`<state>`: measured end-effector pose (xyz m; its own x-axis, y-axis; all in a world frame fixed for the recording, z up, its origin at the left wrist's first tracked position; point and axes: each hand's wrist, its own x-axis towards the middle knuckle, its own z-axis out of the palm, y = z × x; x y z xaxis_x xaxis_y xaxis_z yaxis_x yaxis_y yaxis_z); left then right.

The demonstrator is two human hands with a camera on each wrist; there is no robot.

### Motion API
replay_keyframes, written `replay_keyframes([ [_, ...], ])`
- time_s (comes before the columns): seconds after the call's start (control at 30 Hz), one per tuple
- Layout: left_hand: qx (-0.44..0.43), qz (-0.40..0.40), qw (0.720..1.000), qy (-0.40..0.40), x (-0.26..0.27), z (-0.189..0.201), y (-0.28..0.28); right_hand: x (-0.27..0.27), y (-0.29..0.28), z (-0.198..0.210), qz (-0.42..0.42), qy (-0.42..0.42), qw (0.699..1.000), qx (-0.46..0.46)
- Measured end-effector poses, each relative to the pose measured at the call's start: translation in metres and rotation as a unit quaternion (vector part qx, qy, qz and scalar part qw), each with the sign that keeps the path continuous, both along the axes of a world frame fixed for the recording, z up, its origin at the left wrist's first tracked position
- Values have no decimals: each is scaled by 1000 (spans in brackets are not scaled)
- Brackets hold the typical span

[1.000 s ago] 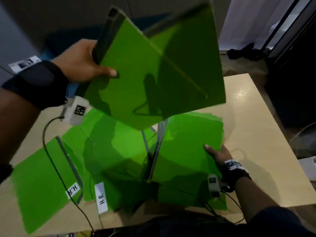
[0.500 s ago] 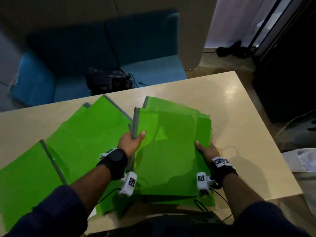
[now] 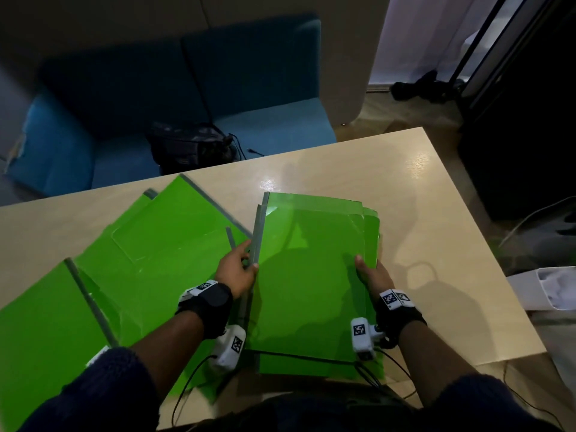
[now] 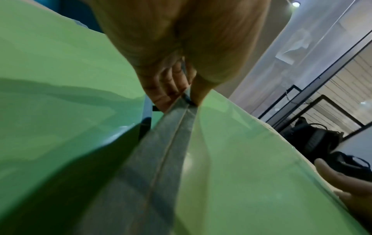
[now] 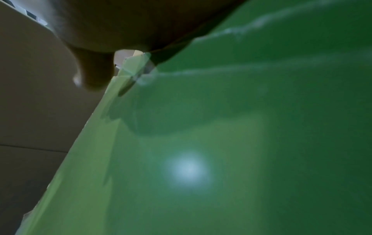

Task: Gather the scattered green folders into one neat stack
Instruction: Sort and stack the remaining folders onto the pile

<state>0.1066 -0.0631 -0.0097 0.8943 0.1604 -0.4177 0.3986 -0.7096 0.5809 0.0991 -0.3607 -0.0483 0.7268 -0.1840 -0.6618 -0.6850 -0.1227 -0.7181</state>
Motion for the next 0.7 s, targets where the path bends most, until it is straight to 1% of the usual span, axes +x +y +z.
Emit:
replay_keyframes([
  [0.07, 47, 19, 999, 3, 5, -1, -4, 0, -1, -2, -22, 0, 999, 34],
  [0.1, 68, 14, 998, 10, 7, -2, -4, -1, -1, -2, -21, -1, 999, 36],
  [0.2, 113, -31, 992, 57, 8, -3, -5, 4, -2, 2, -2, 8, 1000, -24],
  [0.23, 117, -41, 991, 53, 8, -5, -4, 7, -2, 2, -1, 18, 999, -40],
  [0.27, 107, -45, 992, 43, 7, -5, -5, 9, -2, 2, 3, 24, 998, -53],
  [0.37, 40, -61, 997, -3, 6, -11, -9, 15, 0, 5, 12, 43, 997, -67],
  [0.5, 24, -89, 996, -8, 11, -14, -7, 15, -2, -1, 13, 38, 996, -77],
  [0.63, 8, -171, 985, -1, 27, -7, 10, 9, 0, -2, -1, 23, 997, -71],
  [0.7, 38, -237, 971, 13, 40, -1, 28, 9, 1, 1, -11, 17, 997, -76],
])
